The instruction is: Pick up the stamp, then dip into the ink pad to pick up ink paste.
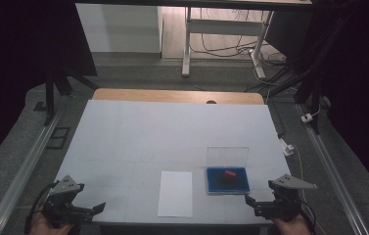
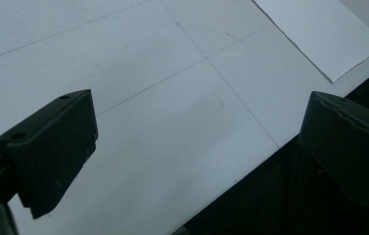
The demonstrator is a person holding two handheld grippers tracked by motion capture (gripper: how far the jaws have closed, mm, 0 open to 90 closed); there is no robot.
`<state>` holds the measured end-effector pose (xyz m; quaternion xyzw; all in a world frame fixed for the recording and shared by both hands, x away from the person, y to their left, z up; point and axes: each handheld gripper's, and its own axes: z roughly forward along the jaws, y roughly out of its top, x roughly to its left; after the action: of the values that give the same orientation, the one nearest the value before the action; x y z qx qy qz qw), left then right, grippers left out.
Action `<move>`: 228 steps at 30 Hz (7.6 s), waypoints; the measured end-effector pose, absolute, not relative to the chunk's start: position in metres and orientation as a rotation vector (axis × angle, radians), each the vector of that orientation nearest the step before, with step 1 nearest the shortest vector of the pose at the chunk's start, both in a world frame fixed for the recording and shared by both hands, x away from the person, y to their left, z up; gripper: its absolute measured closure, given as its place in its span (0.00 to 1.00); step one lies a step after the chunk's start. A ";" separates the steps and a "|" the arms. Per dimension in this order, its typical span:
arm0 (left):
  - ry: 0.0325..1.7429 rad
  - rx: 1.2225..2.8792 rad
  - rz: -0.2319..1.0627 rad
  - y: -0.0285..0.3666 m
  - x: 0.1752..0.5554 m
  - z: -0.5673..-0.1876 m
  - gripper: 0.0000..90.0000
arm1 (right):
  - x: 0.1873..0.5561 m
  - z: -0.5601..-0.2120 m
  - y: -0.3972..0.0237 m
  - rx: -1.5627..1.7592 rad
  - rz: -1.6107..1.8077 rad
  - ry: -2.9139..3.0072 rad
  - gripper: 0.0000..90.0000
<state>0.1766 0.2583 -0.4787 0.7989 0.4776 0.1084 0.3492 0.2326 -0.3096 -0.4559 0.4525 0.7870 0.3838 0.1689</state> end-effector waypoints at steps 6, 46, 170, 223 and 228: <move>1.209 2.085 0.296 0.255 0.179 -0.478 0.01 | 0.233 -0.456 -0.309 1.274 1.091 2.252 0.00; 1.228 2.090 0.250 0.256 0.181 -0.480 0.01 | 0.237 -0.451 -0.299 1.114 1.154 2.313 0.00; 1.236 2.106 0.217 0.255 0.186 -0.481 0.02 | 0.318 -0.458 -0.261 0.856 1.005 2.599 0.89; 1.239 2.115 0.195 0.254 0.188 -0.482 0.02 | 0.321 -0.480 -0.239 0.868 0.905 2.670 0.90; 1.243 2.114 0.192 0.255 0.189 -0.482 0.02 | 0.317 -0.480 -0.235 0.836 0.870 2.660 0.90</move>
<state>0.1887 0.2547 -0.4819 0.8099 0.4762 0.0734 0.3344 0.3170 -0.2348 -0.4799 0.2845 0.9051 0.2960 0.1104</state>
